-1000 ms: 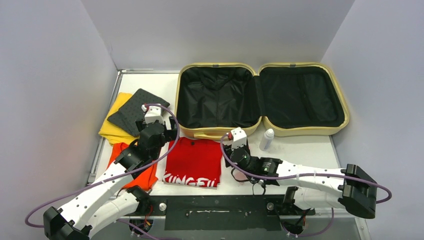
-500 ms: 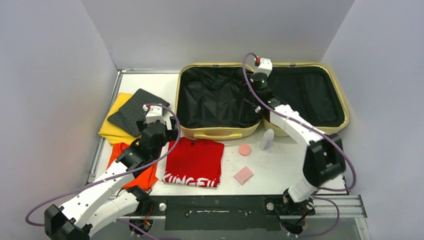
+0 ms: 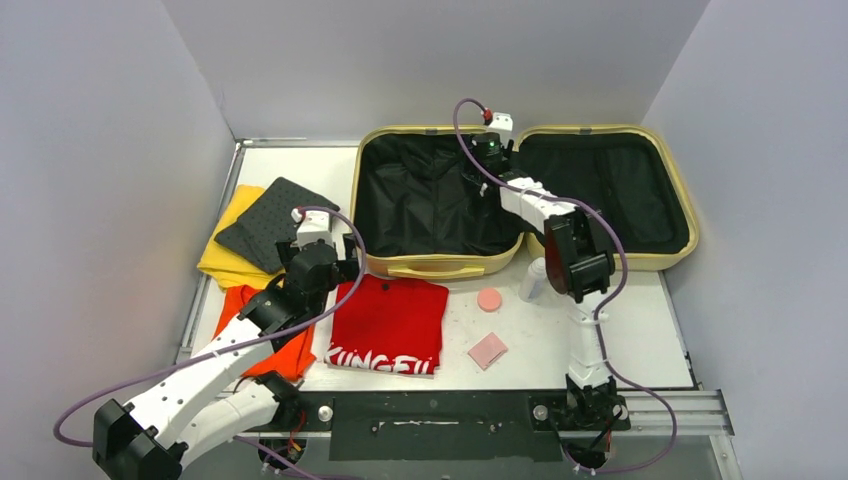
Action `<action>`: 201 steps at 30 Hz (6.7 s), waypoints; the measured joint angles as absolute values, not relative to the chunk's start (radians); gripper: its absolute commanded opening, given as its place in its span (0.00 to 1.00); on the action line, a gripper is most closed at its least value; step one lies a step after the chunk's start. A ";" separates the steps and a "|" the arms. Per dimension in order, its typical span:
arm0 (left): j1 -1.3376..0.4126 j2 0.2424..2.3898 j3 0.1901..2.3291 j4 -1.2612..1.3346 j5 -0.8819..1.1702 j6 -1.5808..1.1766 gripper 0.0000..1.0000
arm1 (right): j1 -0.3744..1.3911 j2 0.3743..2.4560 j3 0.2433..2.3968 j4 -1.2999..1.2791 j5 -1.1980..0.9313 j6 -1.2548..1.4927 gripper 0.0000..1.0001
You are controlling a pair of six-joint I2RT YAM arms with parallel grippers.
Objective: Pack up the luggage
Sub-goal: Place the makeup in the luggage, then pick up the makeup from the center of the board, then place the makeup in the luggage.
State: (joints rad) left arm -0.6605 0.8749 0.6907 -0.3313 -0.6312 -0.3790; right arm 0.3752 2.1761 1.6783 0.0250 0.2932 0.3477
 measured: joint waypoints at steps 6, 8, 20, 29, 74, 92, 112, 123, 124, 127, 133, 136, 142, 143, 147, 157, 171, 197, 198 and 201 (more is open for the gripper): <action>-0.661 0.907 0.691 -0.332 -0.631 -0.376 0.93 | 0.364 2.307 1.796 0.041 0.345 0.324 0.00; -0.660 0.919 0.691 -0.332 -0.631 -0.373 0.93 | 0.360 2.356 1.844 0.039 0.354 0.322 0.00; -0.660 0.965 0.691 -0.332 -0.629 -0.359 0.93 | 0.352 2.498 2.044 -0.060 0.347 0.337 0.77; -0.660 0.979 0.693 -0.332 -0.610 -0.356 0.93 | 0.352 2.468 2.043 -0.161 0.326 0.377 0.90; -0.673 0.891 0.699 -0.358 -0.624 -0.381 0.93 | 0.617 0.940 0.957 -0.588 0.473 0.468 0.94; -0.680 0.863 0.700 -0.363 -0.614 -0.381 0.93 | 0.393 0.970 0.727 -0.566 0.301 0.566 0.84; -0.680 0.875 0.700 -0.363 -0.592 -0.381 0.93 | 0.474 1.032 0.835 -0.668 0.293 0.510 0.14; -0.680 0.875 0.700 -0.363 -0.589 -0.381 0.93 | 0.534 1.147 1.243 -0.633 0.253 0.371 0.06; -0.680 0.875 0.700 -0.363 -0.589 -0.381 0.93 | 0.529 1.190 1.258 -0.609 0.243 0.360 0.06; -0.680 0.873 0.700 -0.363 -0.591 -0.381 0.93 | 0.496 1.335 1.282 -0.546 0.180 0.340 0.05; -0.685 0.858 0.700 -0.363 -0.605 -0.381 0.93 | 0.438 1.571 1.317 -0.527 0.136 0.301 0.04; -0.686 0.856 0.700 -0.363 -0.605 -0.381 0.93 | 0.440 1.613 1.321 -0.526 0.126 0.297 0.03; -0.686 0.857 0.700 -0.363 -0.604 -0.381 0.93 | 0.442 1.666 1.414 -0.570 0.112 0.295 0.00; -0.686 0.857 0.700 -0.363 -0.604 -0.381 0.93 | 0.439 1.695 1.458 -0.580 0.112 0.295 0.00; -0.686 0.859 0.700 -0.363 -0.600 -0.381 0.93 | 0.414 1.796 1.541 -0.570 0.096 0.303 0.00; -0.687 0.858 0.700 -0.363 -0.597 -0.381 0.93 | 0.374 1.971 1.692 -0.676 0.070 0.308 0.06; -0.688 0.858 0.700 -0.363 -0.597 -0.381 0.93 | 0.363 2.095 1.798 -0.674 0.134 0.334 0.65; -0.688 0.865 0.700 -0.363 -0.596 -0.381 0.93 | 0.379 2.149 1.819 -0.538 0.162 0.319 0.66; -0.688 0.867 0.700 -0.363 -0.596 -0.381 0.93 | 0.389 2.149 1.829 -0.532 0.169 0.313 0.67; -0.688 0.870 0.700 -0.363 -0.596 -0.381 0.93 | 0.410 2.168 1.899 -0.518 0.186 0.299 0.73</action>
